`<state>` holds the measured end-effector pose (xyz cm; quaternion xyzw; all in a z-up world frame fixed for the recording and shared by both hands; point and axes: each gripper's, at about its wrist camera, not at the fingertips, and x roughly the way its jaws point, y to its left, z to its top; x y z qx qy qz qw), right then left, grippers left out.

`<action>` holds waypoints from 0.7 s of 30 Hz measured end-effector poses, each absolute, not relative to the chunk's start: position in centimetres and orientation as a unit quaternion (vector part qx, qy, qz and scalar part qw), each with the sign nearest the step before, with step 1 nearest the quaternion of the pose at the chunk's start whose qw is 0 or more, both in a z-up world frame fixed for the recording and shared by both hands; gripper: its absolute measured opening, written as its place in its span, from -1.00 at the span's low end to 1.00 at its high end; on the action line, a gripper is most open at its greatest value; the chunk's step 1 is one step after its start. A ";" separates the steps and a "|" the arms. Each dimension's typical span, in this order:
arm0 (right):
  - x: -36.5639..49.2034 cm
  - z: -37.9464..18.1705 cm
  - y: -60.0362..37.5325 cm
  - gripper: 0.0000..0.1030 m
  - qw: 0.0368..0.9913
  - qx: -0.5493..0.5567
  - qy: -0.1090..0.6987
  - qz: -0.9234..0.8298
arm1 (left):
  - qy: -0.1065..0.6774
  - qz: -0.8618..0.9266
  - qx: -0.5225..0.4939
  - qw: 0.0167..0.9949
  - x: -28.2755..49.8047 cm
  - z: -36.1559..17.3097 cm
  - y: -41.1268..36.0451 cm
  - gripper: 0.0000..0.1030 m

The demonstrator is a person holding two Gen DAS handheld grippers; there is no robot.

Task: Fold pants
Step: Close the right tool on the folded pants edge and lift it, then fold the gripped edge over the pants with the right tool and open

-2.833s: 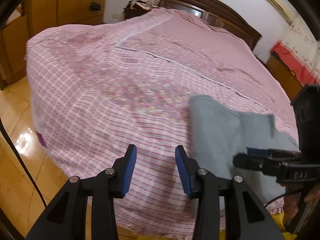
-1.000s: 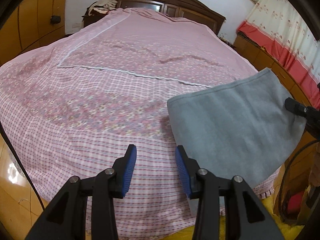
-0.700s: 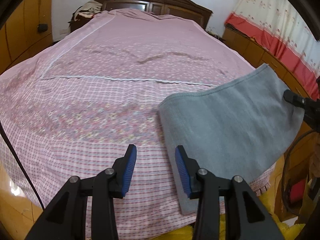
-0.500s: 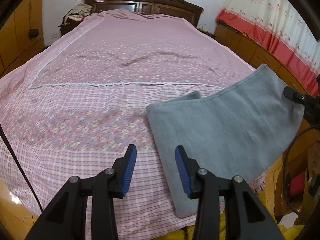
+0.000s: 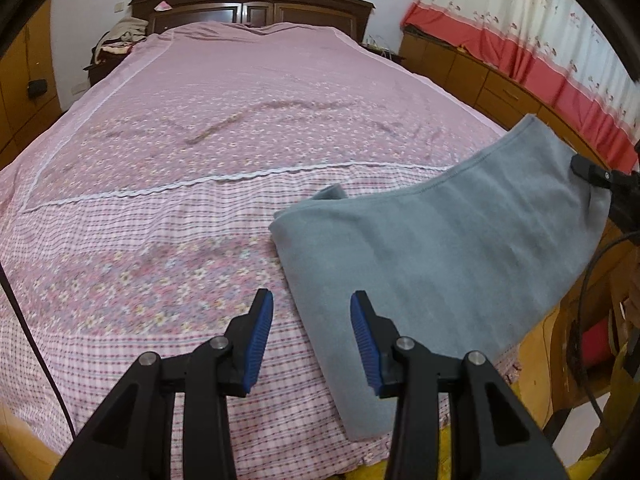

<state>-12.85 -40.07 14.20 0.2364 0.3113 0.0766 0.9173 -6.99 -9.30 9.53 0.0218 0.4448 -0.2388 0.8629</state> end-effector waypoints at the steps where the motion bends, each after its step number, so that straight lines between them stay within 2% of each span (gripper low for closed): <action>1: -12.9 14.0 -40.5 -0.83 0.917 0.238 0.313 0.072 | 0.446 -0.242 0.024 0.862 -6.9 9.4 -9.6 -0.18; 6: -12.9 12.2 -42.7 -0.93 0.913 0.251 0.319 0.041 | 0.446 -0.257 0.037 0.857 -6.3 9.0 -11.8 -0.18; 21: -11.2 6.6 -44.1 -0.88 0.886 0.255 0.386 0.025 | 0.463 -0.263 0.056 0.845 -4.4 6.0 -15.4 -0.18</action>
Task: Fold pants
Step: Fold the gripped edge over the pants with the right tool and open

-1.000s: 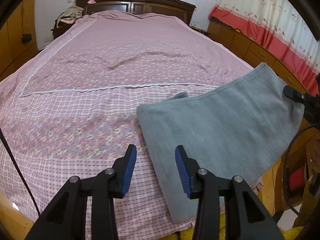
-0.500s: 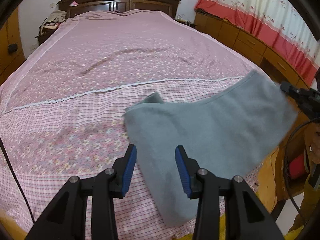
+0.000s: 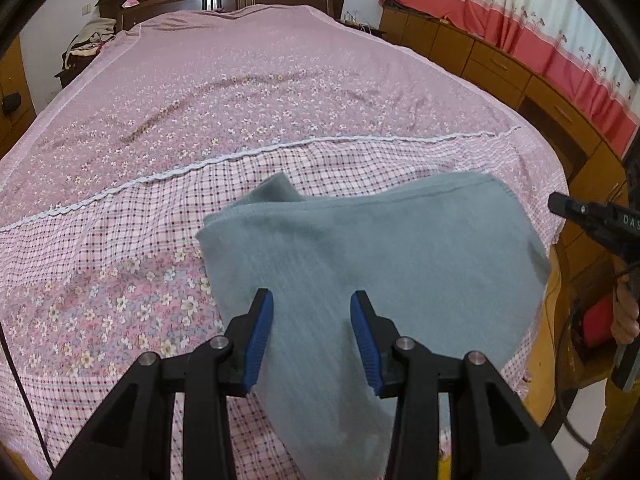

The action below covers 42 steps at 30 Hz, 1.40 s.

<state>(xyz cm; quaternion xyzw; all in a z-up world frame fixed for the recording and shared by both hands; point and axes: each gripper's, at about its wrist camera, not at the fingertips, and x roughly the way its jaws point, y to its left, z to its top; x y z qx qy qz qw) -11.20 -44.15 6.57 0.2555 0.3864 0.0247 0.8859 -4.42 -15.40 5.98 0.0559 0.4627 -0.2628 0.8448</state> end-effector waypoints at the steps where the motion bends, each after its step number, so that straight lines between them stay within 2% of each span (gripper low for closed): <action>1: -10.9 6.5 -43.7 -0.88 0.887 0.246 0.389 0.026 | 0.458 -0.260 0.054 0.848 -4.2 5.9 -15.4 -0.18; 3: -9.8 6.0 -43.0 -0.88 0.890 0.228 0.395 0.030 | 0.449 -0.257 0.047 0.854 -3.5 5.9 -15.3 -0.19; 5: -8.8 5.4 -42.6 -0.88 0.891 0.212 0.401 0.027 | 0.446 -0.252 0.044 0.858 -2.8 5.6 -15.2 -0.45; 7: -7.5 4.4 -42.2 -0.88 0.892 0.186 0.412 0.011 | 0.448 -0.243 0.044 0.859 -1.9 5.3 -15.1 -0.55; 11: -5.6 2.3 -42.3 -0.88 0.891 0.151 0.429 -0.023 | 0.447 -0.234 0.032 0.863 -0.2 4.5 -15.0 -0.55; 17: -4.2 0.5 -44.0 -0.88 0.882 0.195 0.429 -0.017 | 0.450 -0.232 0.026 0.862 1.8 2.8 -15.3 -0.57; 24: -6.5 3.4 -44.6 -0.87 0.884 0.198 0.422 -0.021 | 0.450 -0.228 0.024 0.863 -0.4 5.2 -13.8 -0.56; 28: -9.8 5.0 -43.7 -0.78 0.891 0.180 0.417 -0.012 | 0.459 -0.244 0.019 0.854 -3.2 6.0 -12.7 -0.55; 30: -11.2 4.8 -43.2 -0.75 0.890 0.173 0.421 -0.012 | 0.465 -0.249 0.014 0.850 -4.6 6.0 -12.3 -0.50; 32: -12.8 4.4 -43.0 -0.74 0.887 0.167 0.431 -0.020 | 0.472 -0.246 0.011 0.847 -6.0 5.6 -12.0 -0.35; 36: -14.2 2.8 -42.9 -0.74 0.881 0.136 0.449 -0.059 | 0.484 -0.239 0.014 0.842 -7.0 4.6 -11.9 -0.29; 38: -14.4 1.5 -42.9 -0.74 0.873 0.131 0.464 -0.072 | 0.493 -0.227 0.019 0.840 -7.4 3.7 -11.9 -0.05; 39: -14.5 0.8 -42.8 -0.74 0.869 0.134 0.470 -0.075 | 0.497 -0.220 0.020 0.839 -7.4 3.3 -12.0 0.00; 42: -15.3 0.5 -42.9 -0.74 0.872 0.137 0.462 -0.078 | 0.511 -0.215 0.008 0.832 -7.8 2.4 -11.7 0.04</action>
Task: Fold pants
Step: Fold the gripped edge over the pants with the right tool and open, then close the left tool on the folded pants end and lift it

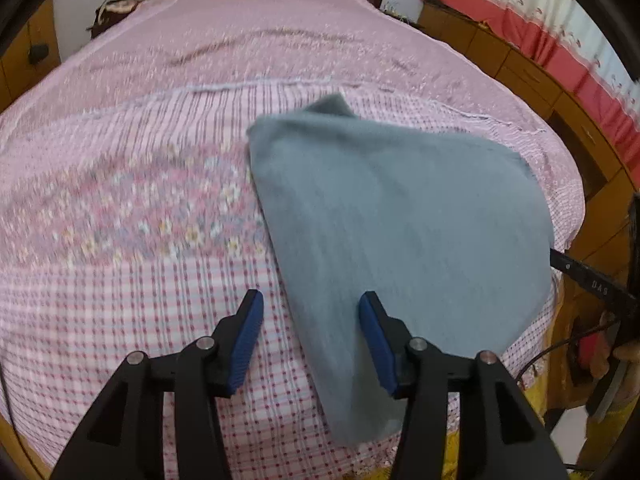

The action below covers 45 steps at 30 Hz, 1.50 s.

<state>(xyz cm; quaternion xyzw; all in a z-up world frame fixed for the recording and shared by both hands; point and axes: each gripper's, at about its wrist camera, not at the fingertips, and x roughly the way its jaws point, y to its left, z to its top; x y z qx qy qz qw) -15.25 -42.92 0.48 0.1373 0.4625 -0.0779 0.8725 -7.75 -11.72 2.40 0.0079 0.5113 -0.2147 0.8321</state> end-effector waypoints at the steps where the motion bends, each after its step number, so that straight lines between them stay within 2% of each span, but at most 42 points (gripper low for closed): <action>1: -15.5 0.6 -42.9 -0.74 0.873 0.136 0.461 -0.080 | 0.514 -0.214 0.002 0.831 -7.9 2.3 -11.6 0.06; 6: -16.6 1.8 -42.9 -0.72 0.876 0.150 0.448 -0.096 | 0.516 -0.213 -0.003 0.830 -8.8 2.1 -11.4 0.12; 7: -16.9 2.2 -42.8 -0.68 0.879 0.152 0.442 -0.095 | 0.517 -0.213 -0.004 0.829 -8.9 2.1 -11.5 0.14; 10: -17.4 3.4 -42.0 -0.37 0.888 0.152 0.424 -0.090 | 0.519 -0.216 -0.005 0.827 -9.1 1.8 -11.8 0.18; 11: -17.4 3.6 -41.6 -0.35 0.890 0.148 0.421 -0.088 | 0.520 -0.217 -0.005 0.826 -9.1 1.8 -11.7 0.20; 28: -15.0 2.2 -39.3 -0.35 0.881 0.119 0.451 -0.081 | 0.524 -0.224 -0.013 0.821 -8.5 1.3 -11.3 0.23; 39: -14.4 1.1 -39.7 -0.18 0.870 0.126 0.467 -0.091 | 0.531 -0.240 -0.029 0.812 -8.1 0.4 -12.1 0.24; 45: -14.2 1.0 -39.7 -0.17 0.868 0.125 0.471 -0.095 | 0.535 -0.253 -0.047 0.805 -7.2 -0.4 -13.2 0.24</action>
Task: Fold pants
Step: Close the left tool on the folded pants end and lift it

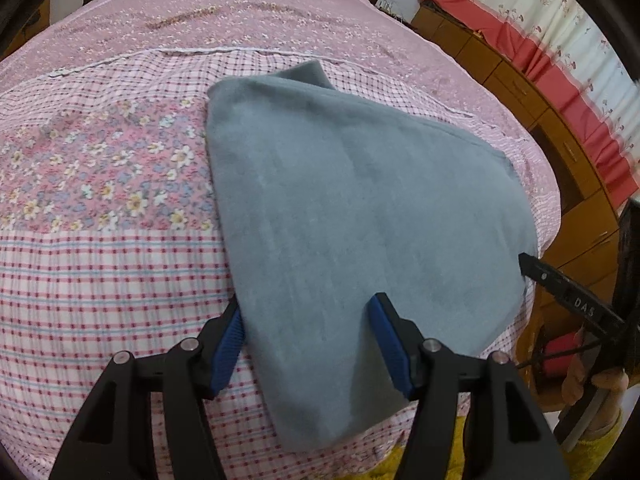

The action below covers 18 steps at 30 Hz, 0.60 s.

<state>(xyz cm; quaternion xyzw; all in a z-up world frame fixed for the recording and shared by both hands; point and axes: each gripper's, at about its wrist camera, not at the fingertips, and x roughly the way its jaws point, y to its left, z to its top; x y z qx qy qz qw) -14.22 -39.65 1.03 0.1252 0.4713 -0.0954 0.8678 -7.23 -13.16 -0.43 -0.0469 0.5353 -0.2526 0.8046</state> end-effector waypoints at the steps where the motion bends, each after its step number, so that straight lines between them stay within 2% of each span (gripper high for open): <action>1: -14.2 1.0 -39.7 -0.16 0.868 0.126 0.471 -0.096 | 0.535 -0.252 -0.046 0.805 -7.1 -0.5 -13.4 0.24; 9: -14.3 0.8 -40.0 -0.14 0.871 0.134 0.465 -0.089 | 0.533 -0.242 -0.041 0.810 -6.9 -1.0 -15.2 0.21; 14: -14.5 0.7 -40.1 -0.14 0.872 0.141 0.461 -0.087 | 0.534 -0.239 -0.039 0.810 -6.9 -0.8 -15.1 -0.23; 18: -14.6 0.7 -40.2 -0.14 0.872 0.141 0.461 -0.086 | 0.532 -0.239 -0.042 0.811 -6.7 -0.5 -14.8 -0.49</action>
